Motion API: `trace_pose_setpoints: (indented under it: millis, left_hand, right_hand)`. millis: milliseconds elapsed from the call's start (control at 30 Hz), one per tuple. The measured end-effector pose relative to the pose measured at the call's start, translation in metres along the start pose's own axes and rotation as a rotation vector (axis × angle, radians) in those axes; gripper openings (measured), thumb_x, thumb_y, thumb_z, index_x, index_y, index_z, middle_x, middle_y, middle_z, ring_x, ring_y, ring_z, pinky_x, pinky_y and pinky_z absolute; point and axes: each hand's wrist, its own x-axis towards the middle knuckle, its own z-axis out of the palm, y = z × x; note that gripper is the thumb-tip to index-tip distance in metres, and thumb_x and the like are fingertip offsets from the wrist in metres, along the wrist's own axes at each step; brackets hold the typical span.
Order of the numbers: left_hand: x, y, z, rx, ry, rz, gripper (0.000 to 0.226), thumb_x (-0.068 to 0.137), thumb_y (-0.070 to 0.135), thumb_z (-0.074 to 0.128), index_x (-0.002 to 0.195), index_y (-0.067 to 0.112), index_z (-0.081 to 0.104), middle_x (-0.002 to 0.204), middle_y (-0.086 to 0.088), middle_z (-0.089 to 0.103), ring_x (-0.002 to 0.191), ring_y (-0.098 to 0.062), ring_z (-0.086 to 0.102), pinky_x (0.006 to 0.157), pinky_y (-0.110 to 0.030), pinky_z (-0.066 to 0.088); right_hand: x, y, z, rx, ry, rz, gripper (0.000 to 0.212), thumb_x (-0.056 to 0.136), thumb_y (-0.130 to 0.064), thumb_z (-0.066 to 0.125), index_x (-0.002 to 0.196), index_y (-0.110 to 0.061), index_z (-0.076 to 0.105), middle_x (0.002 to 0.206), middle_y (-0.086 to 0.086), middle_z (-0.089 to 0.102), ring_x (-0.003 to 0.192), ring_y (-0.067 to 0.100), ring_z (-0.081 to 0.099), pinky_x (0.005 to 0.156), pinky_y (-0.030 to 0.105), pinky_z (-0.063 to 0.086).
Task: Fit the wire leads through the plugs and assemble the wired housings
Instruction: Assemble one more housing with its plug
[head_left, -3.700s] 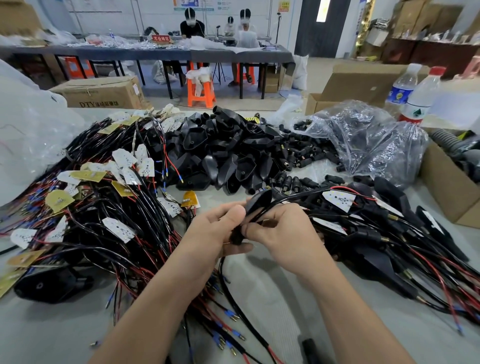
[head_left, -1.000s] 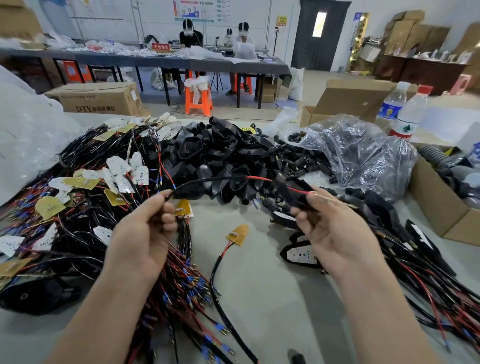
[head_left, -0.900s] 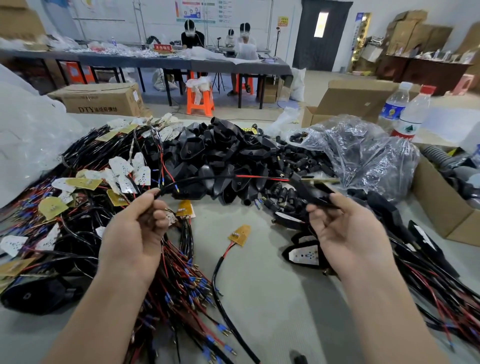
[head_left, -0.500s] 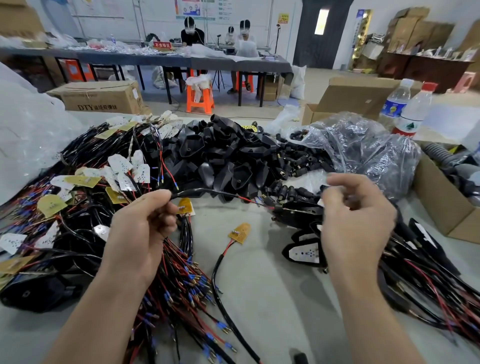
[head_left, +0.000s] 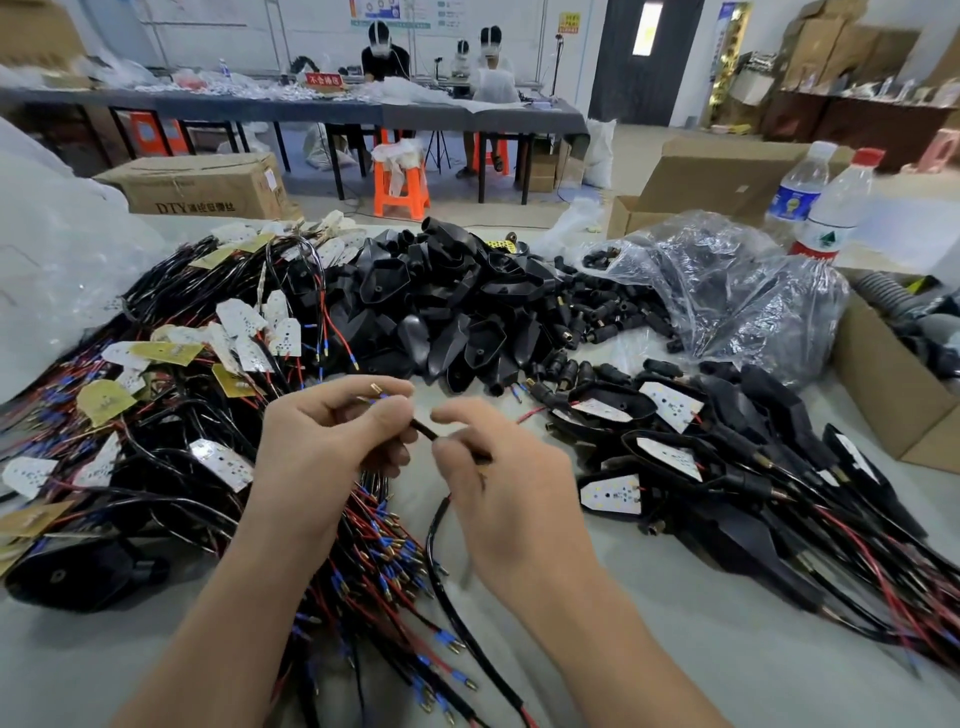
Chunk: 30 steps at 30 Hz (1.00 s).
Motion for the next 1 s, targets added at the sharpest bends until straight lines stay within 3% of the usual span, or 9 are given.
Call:
trace_pose_setpoints:
  millis: [167,300,367,400,533,667,767,867,1000]
  left_hand:
    - [-0.002,0.002,0.004,-0.043,0.025,0.027,0.017,0.068,0.033,0.078,0.078,0.020,0.083,0.065,-0.007,0.071,0.052,-0.014,0.062,0.049,-0.021,0.050]
    - [-0.001,0.006,-0.001,-0.096,-0.011,-0.011,0.023,0.062,0.037,0.080,0.075,0.017,0.083,0.063,-0.004,0.068,0.051,-0.011,0.057,0.048,-0.018,0.047]
    - [0.002,0.010,-0.006,-0.193,0.025,-0.033,0.013,0.067,0.028,0.078,0.070,0.016,0.082,0.064,-0.002,0.068,0.051,-0.007,0.055,0.046,-0.015,0.044]
    - [0.003,0.012,-0.010,-0.249,0.047,-0.034,0.010,0.072,0.022,0.075,0.068,0.016,0.081,0.065,0.000,0.069,0.052,-0.005,0.055,0.046,-0.012,0.042]
    - [0.009,0.016,-0.025,-0.392,0.190,-0.023,0.036,0.095,0.011,0.061,0.065,0.019,0.080,0.067,0.007,0.069,0.055,0.000,0.058,0.048,-0.007,0.041]
    - [0.014,0.009,-0.022,-0.488,0.296,-0.060,0.038,0.100,0.015,0.062,0.067,0.020,0.080,0.063,0.009,0.064,0.051,0.001,0.054,0.051,-0.006,0.042]
    - [0.017,0.005,-0.023,-0.556,0.190,-0.115,0.013,0.091,0.027,0.071,0.084,0.020,0.079,0.069,0.009,0.061,0.054,0.000,0.051,0.055,-0.007,0.044]
    - [0.016,-0.003,-0.020,-0.331,0.007,-0.162,0.025,0.083,0.029,0.073,0.102,0.015,0.078,0.070,0.006,0.056,0.055,-0.002,0.045,0.052,-0.013,0.042]
    - [0.014,-0.006,-0.012,-0.281,0.004,-0.172,0.018,0.082,0.026,0.068,0.085,0.019,0.084,0.065,0.006,0.058,0.054,-0.004,0.047,0.051,-0.014,0.040]
  right_hand:
    - [0.003,0.005,-0.004,0.132,0.038,0.037,0.009,0.088,-0.037,0.058,0.095,-0.038,0.063,0.079,-0.013,0.067,0.074,0.009,0.061,0.068,0.028,0.047]
    - [0.001,0.002,-0.001,0.168,-0.047,0.009,0.011,0.089,-0.036,0.060,0.087,-0.025,0.065,0.069,0.000,0.059,0.064,0.015,0.052,0.061,0.032,0.043]
    - [0.002,0.002,0.000,0.151,-0.102,0.037,0.016,0.091,-0.032,0.062,0.083,-0.019,0.065,0.068,0.004,0.057,0.064,0.017,0.050,0.060,0.032,0.041]
    - [0.003,0.004,-0.001,0.124,-0.134,0.064,0.017,0.092,-0.032,0.064,0.083,-0.018,0.066,0.068,0.003,0.058,0.064,0.017,0.050,0.060,0.031,0.041]
    - [0.006,0.012,-0.008,-0.072,-0.200,0.138,0.014,0.094,-0.031,0.065,0.085,-0.021,0.068,0.070,-0.001,0.065,0.068,0.016,0.056,0.065,0.035,0.046]
    - [0.006,0.016,-0.007,-0.377,-0.127,0.058,0.026,0.097,-0.031,0.054,0.074,-0.019,0.054,0.057,-0.002,0.048,0.065,0.025,0.044,0.065,0.036,0.025]
    - [0.005,0.016,-0.006,-0.121,-0.093,0.057,0.034,0.094,-0.022,0.055,0.066,-0.019,0.037,0.055,-0.001,0.036,0.059,0.018,0.032,0.057,0.038,0.025]
    - [0.007,0.016,-0.008,-0.002,-0.068,0.015,0.030,0.094,-0.019,0.058,0.069,-0.014,0.042,0.059,-0.002,0.039,0.058,0.014,0.036,0.055,0.030,0.031]
    - [0.002,0.011,-0.005,-0.002,-0.226,-0.006,0.018,0.095,-0.019,0.062,0.078,-0.015,0.060,0.060,0.002,0.049,0.064,0.015,0.045,0.059,0.029,0.038]
